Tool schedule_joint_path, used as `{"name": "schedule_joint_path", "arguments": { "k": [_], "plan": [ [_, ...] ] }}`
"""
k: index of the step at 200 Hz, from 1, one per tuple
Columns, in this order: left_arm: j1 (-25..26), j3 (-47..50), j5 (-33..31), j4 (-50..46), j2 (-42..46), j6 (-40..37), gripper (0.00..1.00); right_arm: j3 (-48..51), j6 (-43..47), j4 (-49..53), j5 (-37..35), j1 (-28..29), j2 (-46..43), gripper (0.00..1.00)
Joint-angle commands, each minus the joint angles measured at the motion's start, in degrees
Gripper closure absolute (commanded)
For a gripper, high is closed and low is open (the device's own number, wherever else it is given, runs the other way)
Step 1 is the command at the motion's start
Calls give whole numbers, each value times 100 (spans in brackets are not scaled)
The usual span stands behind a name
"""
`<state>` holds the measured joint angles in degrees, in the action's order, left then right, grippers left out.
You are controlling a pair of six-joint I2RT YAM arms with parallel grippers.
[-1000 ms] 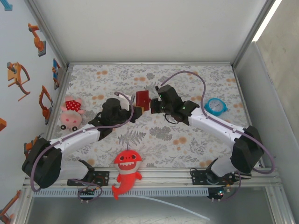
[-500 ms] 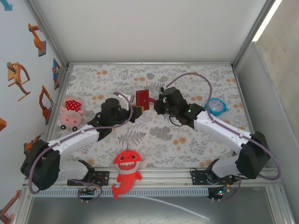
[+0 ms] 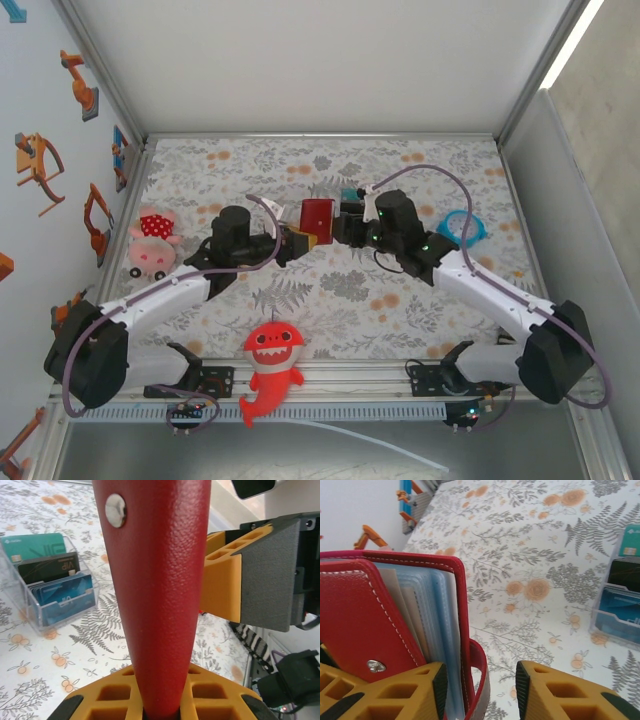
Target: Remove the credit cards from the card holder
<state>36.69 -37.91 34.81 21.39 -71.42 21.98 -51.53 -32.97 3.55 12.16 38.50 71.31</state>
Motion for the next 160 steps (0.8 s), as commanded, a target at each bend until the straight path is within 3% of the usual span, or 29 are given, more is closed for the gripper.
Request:
{"name": "schedule_joint_path", "arguments": {
  "k": [1,113,160],
  "plan": [
    [-39,-166,597,362,263,-54,100,262,-31,-692,629,-91,-243,61],
    [-79,86,1601,1007,905,47,100,745,-313,-1978,2206,-282,-475,67],
    [-76,189,1732,1315,1047,108,100,714,-462,-2365,2709,-282,-149,82]
  ]
}}
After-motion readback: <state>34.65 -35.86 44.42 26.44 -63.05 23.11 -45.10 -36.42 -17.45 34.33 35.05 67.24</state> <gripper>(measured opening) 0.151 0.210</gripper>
